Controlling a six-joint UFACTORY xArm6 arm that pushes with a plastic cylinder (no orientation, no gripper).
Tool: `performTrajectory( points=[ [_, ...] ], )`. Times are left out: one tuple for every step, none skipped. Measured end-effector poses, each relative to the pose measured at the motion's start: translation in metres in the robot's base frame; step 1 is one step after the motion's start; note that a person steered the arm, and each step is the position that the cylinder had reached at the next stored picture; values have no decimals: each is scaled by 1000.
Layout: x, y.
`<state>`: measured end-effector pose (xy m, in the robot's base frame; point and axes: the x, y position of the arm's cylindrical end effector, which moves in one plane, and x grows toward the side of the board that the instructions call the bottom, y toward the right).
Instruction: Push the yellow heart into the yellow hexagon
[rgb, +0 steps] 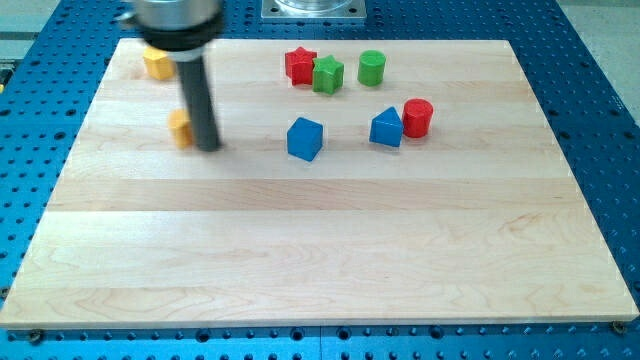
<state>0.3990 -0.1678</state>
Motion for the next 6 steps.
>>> performTrajectory(
  points=[
    [-14,-24],
    [-29,-71],
    [-11,-55],
    [7,-85],
    [-59,-77],
    [-64,-54]
  ],
)
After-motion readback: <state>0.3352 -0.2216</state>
